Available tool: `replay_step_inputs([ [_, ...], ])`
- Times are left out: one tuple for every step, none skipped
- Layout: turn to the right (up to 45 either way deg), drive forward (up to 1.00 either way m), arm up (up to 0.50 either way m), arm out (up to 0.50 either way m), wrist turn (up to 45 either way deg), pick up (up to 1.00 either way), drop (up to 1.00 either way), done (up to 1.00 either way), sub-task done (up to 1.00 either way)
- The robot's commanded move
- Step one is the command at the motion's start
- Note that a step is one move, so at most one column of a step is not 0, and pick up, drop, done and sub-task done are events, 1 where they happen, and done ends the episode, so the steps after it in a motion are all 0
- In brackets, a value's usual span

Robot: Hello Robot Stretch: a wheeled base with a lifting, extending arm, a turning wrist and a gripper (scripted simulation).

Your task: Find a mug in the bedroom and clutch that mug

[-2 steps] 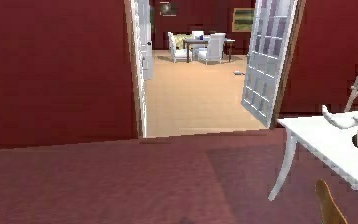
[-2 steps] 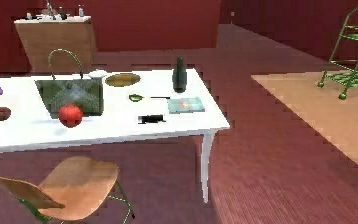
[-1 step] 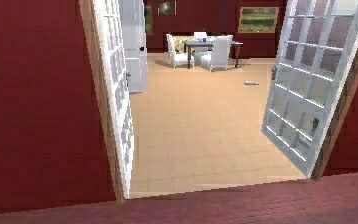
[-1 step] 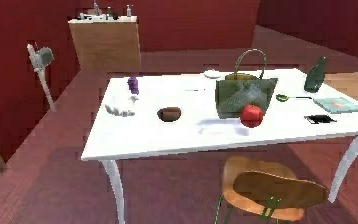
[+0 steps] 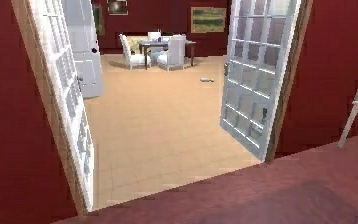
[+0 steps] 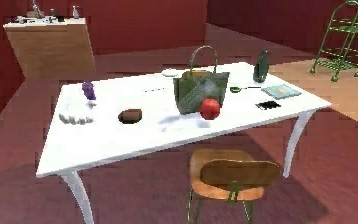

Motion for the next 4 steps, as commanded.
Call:
replay_step_inputs([
  [0.0,1.0,0.0,0.0,0.0,0.0,0.0,0.0,0.0],
  [0.0,1.0,0.0,0.0,0.0,0.0,0.0,0.0,0.0],
  [3.0,0.0,0.0,0.0,0.0,0.0,0.0,0.0,0.0],
  [0.0,1.0,0.0,0.0,0.0,0.0,0.0,0.0,0.0],
])
